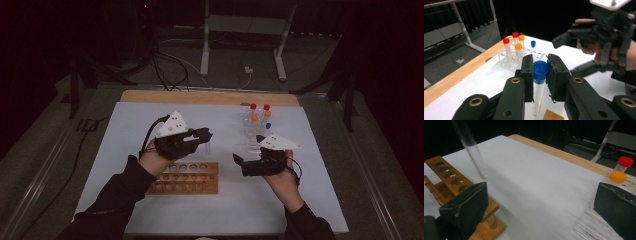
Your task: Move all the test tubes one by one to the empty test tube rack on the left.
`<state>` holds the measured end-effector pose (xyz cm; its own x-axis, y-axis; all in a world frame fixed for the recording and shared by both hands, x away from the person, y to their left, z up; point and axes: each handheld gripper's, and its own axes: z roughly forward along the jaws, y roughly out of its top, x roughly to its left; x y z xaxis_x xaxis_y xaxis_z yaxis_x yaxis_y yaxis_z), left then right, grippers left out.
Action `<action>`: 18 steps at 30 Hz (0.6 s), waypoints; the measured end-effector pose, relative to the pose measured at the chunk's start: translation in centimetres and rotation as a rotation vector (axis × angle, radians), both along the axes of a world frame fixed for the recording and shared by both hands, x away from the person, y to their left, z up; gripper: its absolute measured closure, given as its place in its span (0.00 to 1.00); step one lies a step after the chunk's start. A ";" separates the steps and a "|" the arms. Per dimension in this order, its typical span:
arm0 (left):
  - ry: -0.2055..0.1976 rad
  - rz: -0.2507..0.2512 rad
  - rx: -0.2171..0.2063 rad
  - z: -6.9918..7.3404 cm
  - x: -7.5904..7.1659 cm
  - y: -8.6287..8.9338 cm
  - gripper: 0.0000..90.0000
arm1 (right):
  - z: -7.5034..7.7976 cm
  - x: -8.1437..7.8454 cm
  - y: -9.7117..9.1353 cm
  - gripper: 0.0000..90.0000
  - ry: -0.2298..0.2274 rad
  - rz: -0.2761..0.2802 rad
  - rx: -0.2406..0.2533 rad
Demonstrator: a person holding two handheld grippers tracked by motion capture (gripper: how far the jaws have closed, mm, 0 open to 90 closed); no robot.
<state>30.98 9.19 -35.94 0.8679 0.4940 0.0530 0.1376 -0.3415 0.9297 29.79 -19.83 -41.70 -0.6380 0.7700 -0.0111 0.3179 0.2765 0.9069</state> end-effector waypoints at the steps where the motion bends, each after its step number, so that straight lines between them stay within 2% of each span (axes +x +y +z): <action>1: 0.001 -0.003 -0.001 -0.1 -0.2 0.1 0.86 | 0.0 0.0 0.0 0.00 0.004 -0.001 0.000; 7: 0.018 -0.017 0.012 -1.2 -1.1 0.3 0.86 | 0.0 0.1 -0.3 0.00 0.011 -0.009 0.019; 11: 0.014 -0.013 0.032 -2.0 -1.4 0.4 0.86 | -0.1 0.2 -0.3 0.00 0.015 -0.009 0.014; 18: 0.053 -0.008 0.032 -4.3 -1.3 0.7 0.86 | -0.2 0.2 -0.4 0.00 0.016 -0.007 0.013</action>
<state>29.70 9.87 -40.26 0.8737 0.4859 0.0223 0.1835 -0.3718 0.9100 29.99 -20.20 -41.87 -0.6326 0.7744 0.0085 0.3339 0.2629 0.9052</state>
